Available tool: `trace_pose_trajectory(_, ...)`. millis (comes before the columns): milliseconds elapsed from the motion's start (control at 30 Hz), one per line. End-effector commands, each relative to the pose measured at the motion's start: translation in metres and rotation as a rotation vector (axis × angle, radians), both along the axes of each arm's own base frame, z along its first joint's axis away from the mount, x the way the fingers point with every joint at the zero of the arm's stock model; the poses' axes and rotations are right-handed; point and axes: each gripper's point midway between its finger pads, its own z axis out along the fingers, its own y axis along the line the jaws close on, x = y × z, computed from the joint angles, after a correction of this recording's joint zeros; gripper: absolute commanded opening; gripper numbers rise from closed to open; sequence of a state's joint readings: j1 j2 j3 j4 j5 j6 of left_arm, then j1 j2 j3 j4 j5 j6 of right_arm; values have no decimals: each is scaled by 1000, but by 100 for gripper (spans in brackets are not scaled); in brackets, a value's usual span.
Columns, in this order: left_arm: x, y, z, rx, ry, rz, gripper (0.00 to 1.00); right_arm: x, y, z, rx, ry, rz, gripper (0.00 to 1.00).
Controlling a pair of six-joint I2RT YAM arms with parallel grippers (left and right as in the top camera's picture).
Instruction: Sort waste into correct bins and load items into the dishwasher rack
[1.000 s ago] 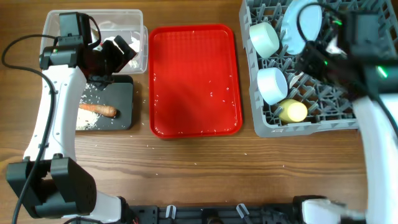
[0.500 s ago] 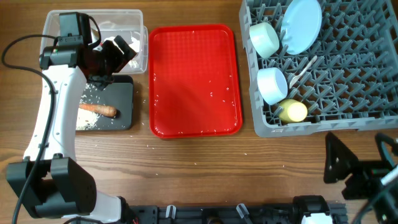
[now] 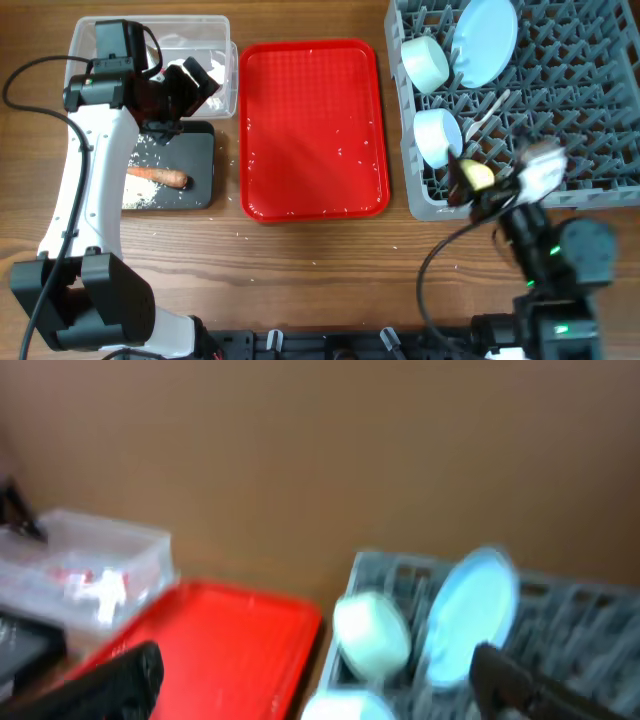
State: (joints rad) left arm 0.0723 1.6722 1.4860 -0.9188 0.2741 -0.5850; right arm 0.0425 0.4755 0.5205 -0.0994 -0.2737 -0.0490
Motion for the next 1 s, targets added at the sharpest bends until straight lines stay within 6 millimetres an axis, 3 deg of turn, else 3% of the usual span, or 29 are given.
trace_pose_trajectory(0, 1, 2, 4, 5, -11, 1, 100, -17, 5, -40, 51, -56, 33, 100)
trace_pose_trajectory(167, 1, 2, 4, 5, -11, 1, 100, -27, 7, -84, 51, -69, 43, 100)
trace_pose_trajectory(433, 1, 2, 4, 5, -11, 1, 100, -31, 11, -110, 52, -69, 72, 100)
trace_pose_trajectory(967, 1, 2, 4, 5, -11, 1, 100, -30, 11, -111, 51, -63, 70, 100)
